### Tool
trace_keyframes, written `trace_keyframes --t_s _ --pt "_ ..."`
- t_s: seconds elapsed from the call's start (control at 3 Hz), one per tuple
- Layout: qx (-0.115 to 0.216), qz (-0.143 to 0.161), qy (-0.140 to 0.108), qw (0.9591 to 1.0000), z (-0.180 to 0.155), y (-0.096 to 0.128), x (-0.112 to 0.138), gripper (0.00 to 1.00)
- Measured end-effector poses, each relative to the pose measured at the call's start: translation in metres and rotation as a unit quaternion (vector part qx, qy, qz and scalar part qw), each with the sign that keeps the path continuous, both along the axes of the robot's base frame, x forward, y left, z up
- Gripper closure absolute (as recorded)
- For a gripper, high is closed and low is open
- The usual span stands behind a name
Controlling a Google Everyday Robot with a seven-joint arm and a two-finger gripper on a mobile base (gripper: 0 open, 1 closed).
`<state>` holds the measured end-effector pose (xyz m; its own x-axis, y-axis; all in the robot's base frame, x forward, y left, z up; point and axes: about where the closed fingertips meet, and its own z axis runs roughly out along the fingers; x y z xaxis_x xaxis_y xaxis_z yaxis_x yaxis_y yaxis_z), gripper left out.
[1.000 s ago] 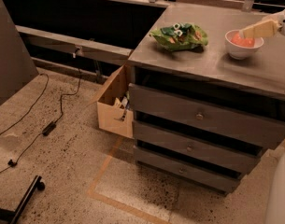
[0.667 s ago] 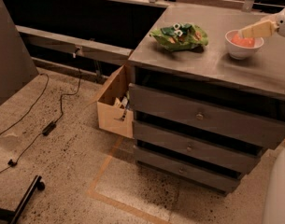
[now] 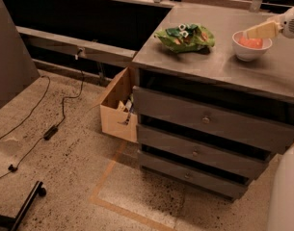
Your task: Pick apple from white bowl and place on counter
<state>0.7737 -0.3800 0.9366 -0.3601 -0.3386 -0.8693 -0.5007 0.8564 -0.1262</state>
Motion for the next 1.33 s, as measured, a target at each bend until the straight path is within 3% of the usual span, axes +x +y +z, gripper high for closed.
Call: trace_keyframes --t_s 0.33,0.67,1.33 --pt "-0.004 -0.003 0.007 1.0000 -0.008 0.000 0.003 0.32" --pt "-0.009 -0.006 0.015 0.9998 -0.017 -0.001 0.005 0.48" --pt "-0.018 -0.013 0.025 0.9994 -0.030 -0.006 0.008 0.53"
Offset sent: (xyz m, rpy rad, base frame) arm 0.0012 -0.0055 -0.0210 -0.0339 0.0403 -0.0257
